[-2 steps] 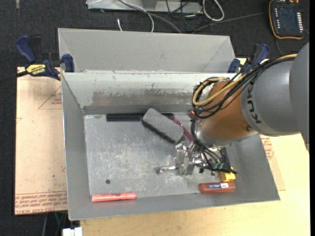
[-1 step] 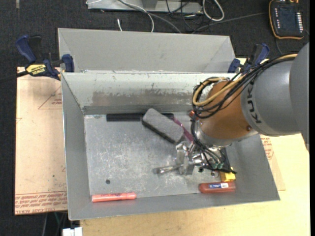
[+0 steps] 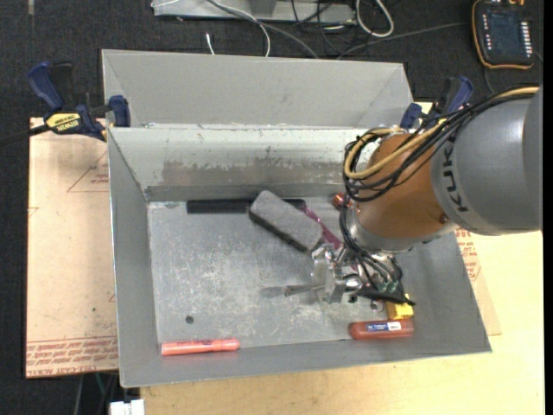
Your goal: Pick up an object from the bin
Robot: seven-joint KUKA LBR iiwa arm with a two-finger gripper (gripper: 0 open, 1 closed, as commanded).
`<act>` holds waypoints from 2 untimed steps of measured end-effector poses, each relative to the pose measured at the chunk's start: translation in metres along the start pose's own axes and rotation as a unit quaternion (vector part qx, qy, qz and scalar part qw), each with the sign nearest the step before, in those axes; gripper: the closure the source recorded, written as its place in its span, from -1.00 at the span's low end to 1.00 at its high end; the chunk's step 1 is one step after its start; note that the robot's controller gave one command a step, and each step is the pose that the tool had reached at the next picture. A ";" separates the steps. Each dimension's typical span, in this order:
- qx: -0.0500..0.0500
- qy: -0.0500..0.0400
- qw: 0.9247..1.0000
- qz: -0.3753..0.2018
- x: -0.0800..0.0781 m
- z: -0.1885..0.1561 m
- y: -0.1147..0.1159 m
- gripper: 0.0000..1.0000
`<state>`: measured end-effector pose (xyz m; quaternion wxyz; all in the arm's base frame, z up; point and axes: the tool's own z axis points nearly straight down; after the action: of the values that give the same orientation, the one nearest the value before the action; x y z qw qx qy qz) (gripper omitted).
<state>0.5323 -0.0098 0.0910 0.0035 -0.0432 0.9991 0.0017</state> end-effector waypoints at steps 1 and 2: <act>0.000 0.000 1.000 0.000 0.000 -0.016 0.000 1.00; 0.000 0.000 1.000 0.000 0.000 -0.030 0.001 1.00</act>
Offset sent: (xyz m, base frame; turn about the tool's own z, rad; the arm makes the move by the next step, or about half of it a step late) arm 0.0004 0.0003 0.0141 -0.0004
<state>0.5324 -0.0092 0.1214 0.0039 -0.0435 0.9990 0.0018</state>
